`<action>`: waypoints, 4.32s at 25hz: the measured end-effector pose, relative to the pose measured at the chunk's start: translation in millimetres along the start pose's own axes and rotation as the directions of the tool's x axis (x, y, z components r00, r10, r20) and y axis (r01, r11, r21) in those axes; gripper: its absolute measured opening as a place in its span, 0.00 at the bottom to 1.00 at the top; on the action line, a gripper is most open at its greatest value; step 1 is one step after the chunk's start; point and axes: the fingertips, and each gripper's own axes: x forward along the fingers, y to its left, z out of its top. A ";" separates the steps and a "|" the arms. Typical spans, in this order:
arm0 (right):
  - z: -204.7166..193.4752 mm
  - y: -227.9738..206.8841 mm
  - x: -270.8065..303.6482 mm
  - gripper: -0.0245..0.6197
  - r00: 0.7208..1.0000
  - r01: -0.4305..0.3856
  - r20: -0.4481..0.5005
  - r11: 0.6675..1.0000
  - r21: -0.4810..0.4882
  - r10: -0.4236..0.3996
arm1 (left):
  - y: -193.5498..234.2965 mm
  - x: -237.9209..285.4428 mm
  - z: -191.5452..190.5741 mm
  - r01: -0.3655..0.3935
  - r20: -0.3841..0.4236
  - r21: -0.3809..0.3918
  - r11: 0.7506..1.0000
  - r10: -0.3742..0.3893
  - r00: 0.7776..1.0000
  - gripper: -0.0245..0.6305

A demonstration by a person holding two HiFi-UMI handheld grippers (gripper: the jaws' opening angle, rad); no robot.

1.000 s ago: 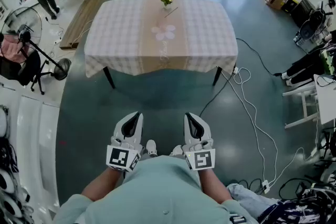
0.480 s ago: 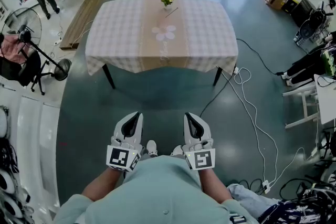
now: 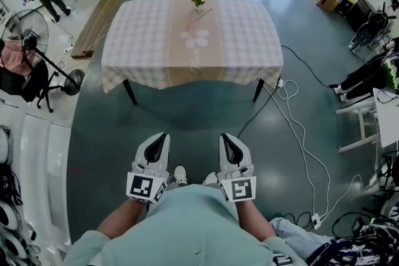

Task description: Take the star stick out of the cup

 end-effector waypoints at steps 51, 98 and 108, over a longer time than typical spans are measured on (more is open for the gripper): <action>3.6 -17.7 -5.9 0.26 1.000 -0.021 0.023 1.000 0.005 0.021 | -16.5 3.7 1.5 -0.035 0.015 -0.006 0.999 0.035 0.999 0.04; 11.1 -62.0 107.5 0.25 0.999 -0.023 0.025 0.999 -0.023 0.024 | 46.5 101.3 30.3 -0.053 0.054 0.011 0.999 0.052 0.997 0.04; 4.8 -42.0 157.6 0.25 1.000 0.020 0.013 0.999 -0.045 -0.019 | 106.9 113.2 22.0 -0.001 0.024 0.002 1.000 0.001 1.000 0.04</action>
